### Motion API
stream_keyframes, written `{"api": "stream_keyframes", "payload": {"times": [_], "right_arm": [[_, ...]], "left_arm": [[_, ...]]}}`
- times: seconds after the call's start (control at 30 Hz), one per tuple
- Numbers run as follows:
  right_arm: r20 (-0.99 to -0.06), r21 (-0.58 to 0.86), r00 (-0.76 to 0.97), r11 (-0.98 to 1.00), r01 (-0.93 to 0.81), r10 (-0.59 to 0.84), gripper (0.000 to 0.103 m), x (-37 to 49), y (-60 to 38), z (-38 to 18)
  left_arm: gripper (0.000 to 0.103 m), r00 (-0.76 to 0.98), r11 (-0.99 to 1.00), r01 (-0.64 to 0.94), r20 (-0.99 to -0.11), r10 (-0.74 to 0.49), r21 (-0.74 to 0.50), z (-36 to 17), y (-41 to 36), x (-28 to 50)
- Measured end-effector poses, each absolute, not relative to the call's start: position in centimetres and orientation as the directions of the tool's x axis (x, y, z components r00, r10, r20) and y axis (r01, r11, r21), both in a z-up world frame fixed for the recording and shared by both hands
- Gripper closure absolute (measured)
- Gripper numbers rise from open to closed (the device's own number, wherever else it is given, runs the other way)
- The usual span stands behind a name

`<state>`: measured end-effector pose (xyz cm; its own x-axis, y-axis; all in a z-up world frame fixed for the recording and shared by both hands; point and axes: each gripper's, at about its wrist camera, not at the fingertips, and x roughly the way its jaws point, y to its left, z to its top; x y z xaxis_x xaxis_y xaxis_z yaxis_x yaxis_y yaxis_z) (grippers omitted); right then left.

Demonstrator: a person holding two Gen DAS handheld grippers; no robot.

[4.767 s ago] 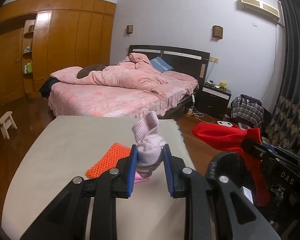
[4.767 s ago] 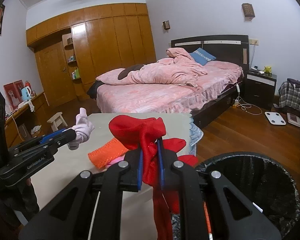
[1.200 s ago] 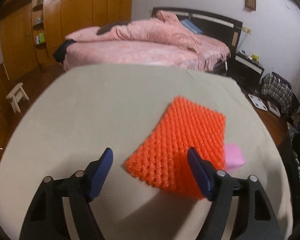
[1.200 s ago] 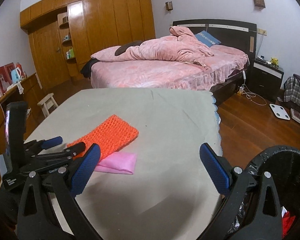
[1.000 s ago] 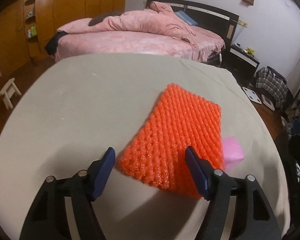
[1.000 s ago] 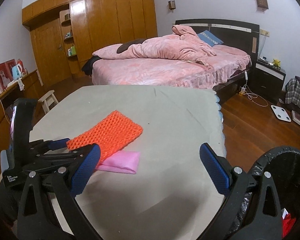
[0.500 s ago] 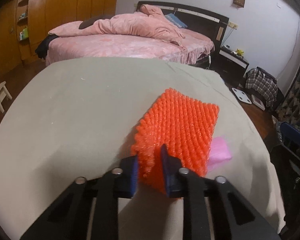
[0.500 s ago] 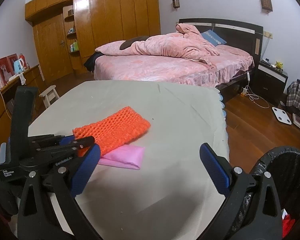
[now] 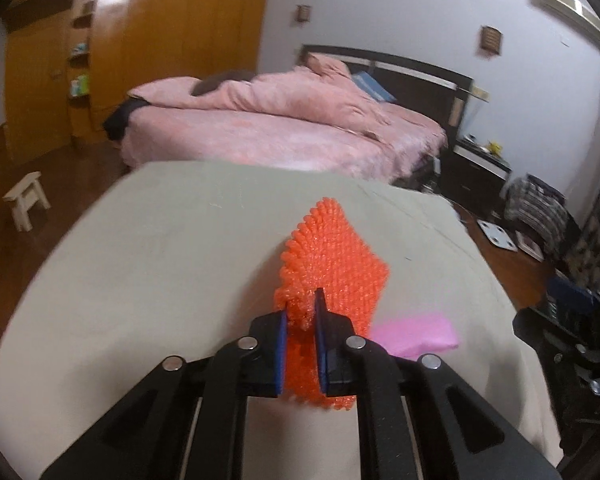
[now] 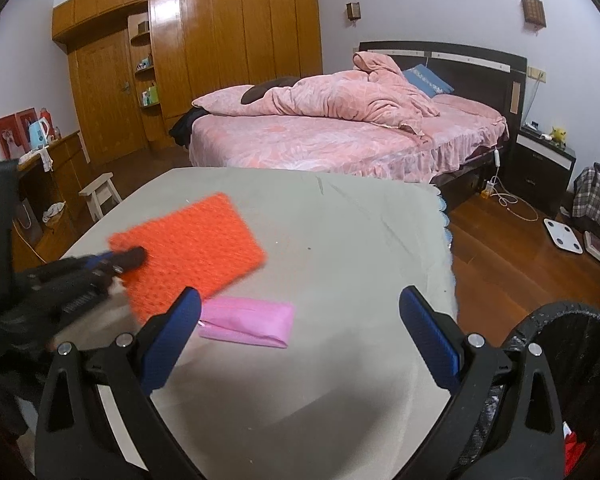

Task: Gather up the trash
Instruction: 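Grasp the pink face mask with the right tool while the left tool holds the orange pad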

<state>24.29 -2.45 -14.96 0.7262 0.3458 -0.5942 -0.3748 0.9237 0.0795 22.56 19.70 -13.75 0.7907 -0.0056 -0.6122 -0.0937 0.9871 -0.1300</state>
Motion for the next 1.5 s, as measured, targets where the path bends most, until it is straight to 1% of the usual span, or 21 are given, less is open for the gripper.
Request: {"api": "stream_keyframes", "payload": {"times": [0.17, 0.3, 0.43, 0.5, 0.57, 0.63, 0.73, 0.8, 0.87, 0.9, 0.93, 1.0, 1.07, 1.13, 1.17, 1.2, 1.5], "right_arm": [[-0.621, 0.082, 0.708, 0.926, -0.368, 0.336, 0.007, 24.9, -0.7, -16.4], [-0.648, 0.091, 0.683, 0.925, -0.369, 0.336, 0.008, 25.7, 0.8, -17.5], [-0.702, 0.092, 0.644, 0.935, -0.341, 0.304, 0.023, 26.8, 1.7, -18.7], [-0.717, 0.097, 0.632, 0.939, -0.330, 0.296, 0.026, 27.1, 1.8, -19.1], [-0.725, 0.095, 0.623, 0.939, -0.332, 0.294, 0.032, 27.1, 1.9, -19.4], [-0.741, 0.090, 0.605, 0.936, -0.340, 0.291, 0.035, 27.2, 2.2, -19.8], [-0.757, 0.085, 0.585, 0.931, -0.354, 0.291, 0.043, 27.1, 2.6, -20.2], [-0.768, 0.082, 0.571, 0.928, -0.363, 0.291, 0.046, 27.2, 2.9, -20.5], [-0.781, 0.085, 0.552, 0.925, -0.371, 0.294, 0.058, 27.3, 3.1, -20.8], [-0.781, 0.083, 0.552, 0.925, -0.372, 0.292, 0.060, 27.2, 3.2, -20.8], [-0.780, 0.084, 0.553, 0.924, -0.373, 0.294, 0.064, 27.2, 3.2, -20.7], [-0.775, 0.098, 0.552, 0.921, -0.377, 0.308, 0.067, 27.1, 3.0, -20.7], [-0.764, 0.110, 0.558, 0.918, -0.382, 0.323, 0.073, 26.8, 2.8, -20.4], [-0.752, 0.108, 0.569, 0.914, -0.392, 0.333, 0.078, 26.6, 2.7, -20.0], [-0.743, 0.104, 0.577, 0.910, -0.401, 0.339, 0.091, 26.3, 2.7, -19.7], [-0.738, 0.099, 0.583, 0.910, -0.404, 0.339, 0.093, 26.1, 2.6, -19.4], [-0.685, 0.141, 0.622, 0.908, -0.396, 0.378, 0.093, 25.2, 0.5, -16.8]], "left_arm": [[0.091, 0.771, 0.979, -0.164, -0.634, 0.054, -0.117, -14.5, 22.0, 21.7], [0.091, 0.752, 0.976, -0.186, -0.656, 0.071, -0.108, -15.5, 23.1, 21.3], [0.091, 0.744, 0.978, -0.186, -0.663, 0.075, -0.099, -16.1, 23.5, 21.0], [0.091, 0.742, 0.978, -0.187, -0.666, 0.075, -0.098, -16.2, 23.5, 21.0], [0.091, 0.743, 0.978, -0.185, -0.666, 0.073, -0.099, -16.3, 23.5, 21.0], [0.091, 0.742, 0.978, -0.183, -0.666, 0.071, -0.099, -16.3, 23.4, 21.0], [0.091, 0.743, 0.978, -0.182, -0.665, 0.071, -0.098, -16.3, 23.3, 20.9], [0.091, 0.744, 0.979, -0.180, -0.665, 0.071, -0.097, -16.3, 23.1, 21.0], [0.091, 0.743, 0.979, -0.179, -0.666, 0.069, -0.099, -16.3, 23.1, 21.1], [0.091, 0.743, 0.979, -0.179, -0.666, 0.069, -0.099, -16.3, 23.1, 21.1], [0.091, 0.743, 0.979, -0.180, -0.665, 0.069, -0.100, -16.3, 23.0, 21.1], [0.091, 0.744, 0.979, -0.179, -0.664, 0.069, -0.099, -16.3, 23.1, 21.1], [0.091, 0.744, 0.979, -0.178, -0.665, 0.068, -0.099, -16.3, 23.0, 21.1], [0.091, 0.745, 0.979, -0.179, -0.663, 0.069, -0.099, -16.2, 23.0, 21.0], [0.091, 0.746, 0.979, -0.178, -0.662, 0.069, -0.099, -16.2, 22.9, 20.9], [0.091, 0.748, 0.979, -0.179, -0.661, 0.069, -0.100, -16.0, 22.7, 20.9], [0.091, 0.781, 0.979, -0.175, -0.621, 0.072, -0.106, -13.9, 21.8, 19.9]]}}
